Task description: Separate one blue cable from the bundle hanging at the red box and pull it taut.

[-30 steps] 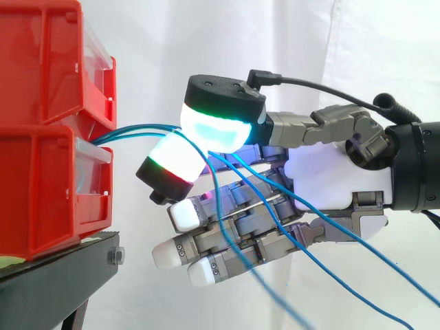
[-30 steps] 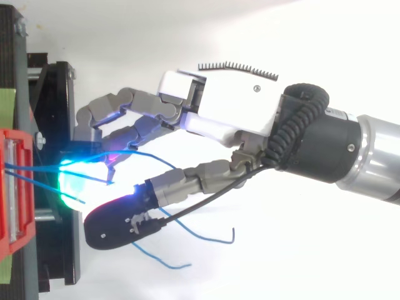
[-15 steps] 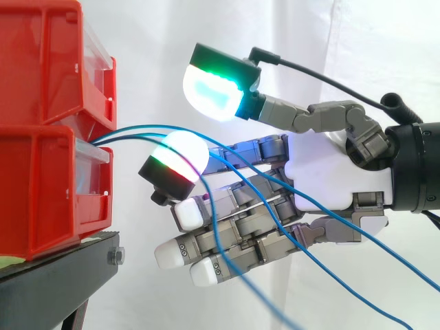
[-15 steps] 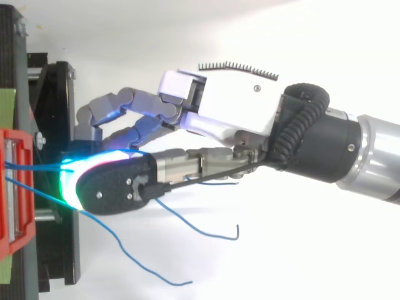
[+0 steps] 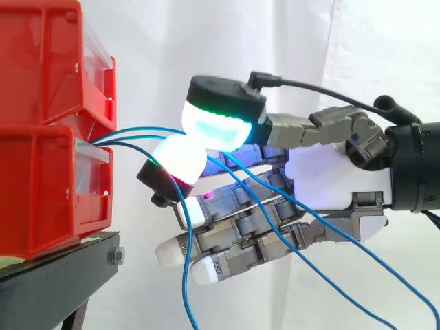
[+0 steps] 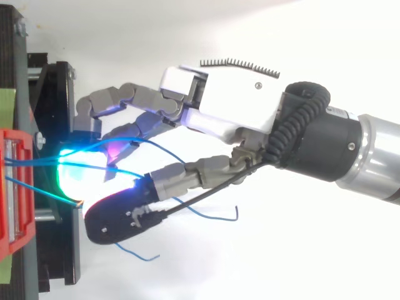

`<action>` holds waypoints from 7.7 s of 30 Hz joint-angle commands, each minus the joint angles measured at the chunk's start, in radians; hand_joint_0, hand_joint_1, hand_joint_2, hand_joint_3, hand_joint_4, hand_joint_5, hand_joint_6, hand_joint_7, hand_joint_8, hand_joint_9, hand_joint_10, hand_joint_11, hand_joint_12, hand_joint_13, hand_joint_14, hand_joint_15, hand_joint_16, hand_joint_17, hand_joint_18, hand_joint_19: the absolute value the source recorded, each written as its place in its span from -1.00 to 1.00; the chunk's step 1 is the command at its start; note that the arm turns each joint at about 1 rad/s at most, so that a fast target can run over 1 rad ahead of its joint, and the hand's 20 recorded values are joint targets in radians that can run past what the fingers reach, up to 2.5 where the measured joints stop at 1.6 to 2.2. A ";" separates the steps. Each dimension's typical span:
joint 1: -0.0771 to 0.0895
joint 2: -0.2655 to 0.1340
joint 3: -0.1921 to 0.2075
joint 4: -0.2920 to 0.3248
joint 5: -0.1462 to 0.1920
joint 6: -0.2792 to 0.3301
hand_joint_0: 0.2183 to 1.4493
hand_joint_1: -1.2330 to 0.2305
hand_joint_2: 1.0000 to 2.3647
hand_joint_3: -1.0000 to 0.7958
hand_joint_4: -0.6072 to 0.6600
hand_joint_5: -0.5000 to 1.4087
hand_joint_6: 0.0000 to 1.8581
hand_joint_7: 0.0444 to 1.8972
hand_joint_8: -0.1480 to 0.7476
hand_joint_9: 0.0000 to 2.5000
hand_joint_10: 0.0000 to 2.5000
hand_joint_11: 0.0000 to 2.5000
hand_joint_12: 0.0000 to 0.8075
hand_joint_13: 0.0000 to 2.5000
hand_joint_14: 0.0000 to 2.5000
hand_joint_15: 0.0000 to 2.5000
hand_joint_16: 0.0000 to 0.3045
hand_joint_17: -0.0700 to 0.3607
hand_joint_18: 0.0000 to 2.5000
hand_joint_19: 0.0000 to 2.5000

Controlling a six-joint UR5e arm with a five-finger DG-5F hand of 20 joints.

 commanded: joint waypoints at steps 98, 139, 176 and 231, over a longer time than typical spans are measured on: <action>0.002 0.069 0.005 -0.043 0.089 -0.086 -0.35 0.06 -1.00 -0.44 0.35 -0.58 -0.46 0.21 -0.03 -0.23 -0.98 -0.44 -0.22 -0.41 -0.99 -0.73 -0.79 -0.34 -0.47 -0.67; 0.032 0.069 0.005 -0.027 0.109 -0.075 -0.27 -0.34 -0.97 -0.13 0.33 -0.59 -0.46 0.22 -0.02 -0.21 -0.99 -0.40 -0.21 -0.39 -0.99 -0.72 -0.79 -0.34 -0.45 -0.68; 0.045 0.069 -0.002 -0.027 0.123 -0.063 -0.28 -0.12 -0.97 -0.06 0.36 -0.58 -0.46 0.14 0.00 -0.15 -0.98 -0.40 -0.20 -0.39 -0.99 -0.72 -0.78 -0.33 -0.46 -0.65; 0.052 0.069 -0.023 0.002 0.129 -0.063 -0.24 -0.09 -0.98 -0.22 0.31 -0.58 -0.46 0.29 0.00 -0.14 -0.98 -0.34 -0.21 -0.37 -0.99 -0.70 -0.79 -0.34 -0.44 -0.64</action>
